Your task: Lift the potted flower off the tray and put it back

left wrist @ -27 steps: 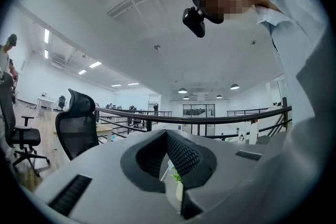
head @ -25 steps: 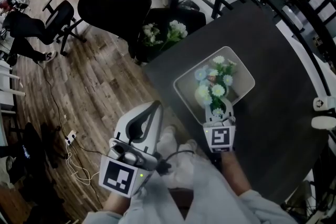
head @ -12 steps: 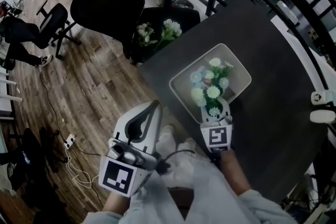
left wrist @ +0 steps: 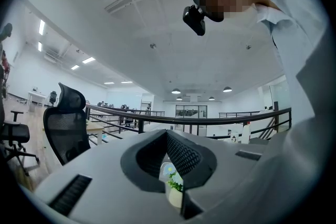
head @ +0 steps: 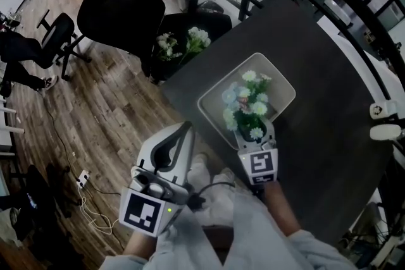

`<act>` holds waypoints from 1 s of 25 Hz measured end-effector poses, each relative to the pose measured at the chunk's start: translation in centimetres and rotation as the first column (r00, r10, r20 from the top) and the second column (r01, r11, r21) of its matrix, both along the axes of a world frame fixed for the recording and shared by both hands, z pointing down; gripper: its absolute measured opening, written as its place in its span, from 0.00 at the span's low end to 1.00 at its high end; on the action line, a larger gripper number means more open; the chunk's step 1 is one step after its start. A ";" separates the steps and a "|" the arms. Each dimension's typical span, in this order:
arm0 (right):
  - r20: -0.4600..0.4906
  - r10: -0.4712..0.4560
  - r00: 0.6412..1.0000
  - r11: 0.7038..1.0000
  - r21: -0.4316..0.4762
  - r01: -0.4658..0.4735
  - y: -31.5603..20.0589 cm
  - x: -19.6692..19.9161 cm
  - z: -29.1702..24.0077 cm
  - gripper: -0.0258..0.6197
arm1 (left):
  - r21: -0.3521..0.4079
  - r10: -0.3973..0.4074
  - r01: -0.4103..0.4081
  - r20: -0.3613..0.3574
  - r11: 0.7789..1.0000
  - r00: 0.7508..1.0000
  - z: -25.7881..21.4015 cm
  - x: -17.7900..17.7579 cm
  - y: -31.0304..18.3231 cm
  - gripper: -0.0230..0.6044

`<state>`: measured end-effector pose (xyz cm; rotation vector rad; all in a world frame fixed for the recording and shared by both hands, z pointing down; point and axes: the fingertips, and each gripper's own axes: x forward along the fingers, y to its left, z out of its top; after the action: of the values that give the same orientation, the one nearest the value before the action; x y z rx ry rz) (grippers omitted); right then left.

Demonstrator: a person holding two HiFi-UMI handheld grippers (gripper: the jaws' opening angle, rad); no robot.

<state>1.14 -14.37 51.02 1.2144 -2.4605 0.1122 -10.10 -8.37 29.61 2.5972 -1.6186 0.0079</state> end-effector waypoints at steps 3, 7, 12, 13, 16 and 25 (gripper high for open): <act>0.004 -0.002 1.000 1.000 -0.027 0.002 0.5 0.2 -0.1 0.49 | 0.007 0.015 -0.015 -0.005 1.000 1.000 -0.2 0.3 -0.1 0.04; 0.016 0.013 1.000 1.000 -0.029 -0.013 0.9 0.6 -0.6 0.49 | 0.016 0.036 -0.036 -0.010 0.999 0.999 -0.4 0.7 -0.3 0.04; 0.051 0.040 0.998 0.999 -0.009 -0.040 1.4 0.8 -1.8 0.49 | 0.031 0.074 -0.073 -0.020 0.997 0.997 -0.7 1.4 -0.6 0.04; 0.056 0.044 0.997 0.999 -0.007 -0.044 1.5 0.9 -2.1 0.49 | 0.034 0.081 -0.080 -0.022 0.996 0.996 -0.8 1.6 -0.6 0.04; 0.055 0.051 0.997 0.999 -0.018 -0.050 2.3 1.1 -2.6 0.50 | 0.047 0.102 -0.101 -0.025 0.994 0.994 -1.1 2.1 -0.4 0.04; 0.124 0.107 0.987 0.993 0.029 -0.111 2.4 2.3 -6.0 0.50 | 0.074 0.146 -0.143 -0.038 0.987 0.989 -2.0 2.9 -0.7 0.04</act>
<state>3.44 -12.02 45.00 1.3961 -2.5084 0.1787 -7.25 -9.10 27.59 2.7416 -1.4395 -0.0985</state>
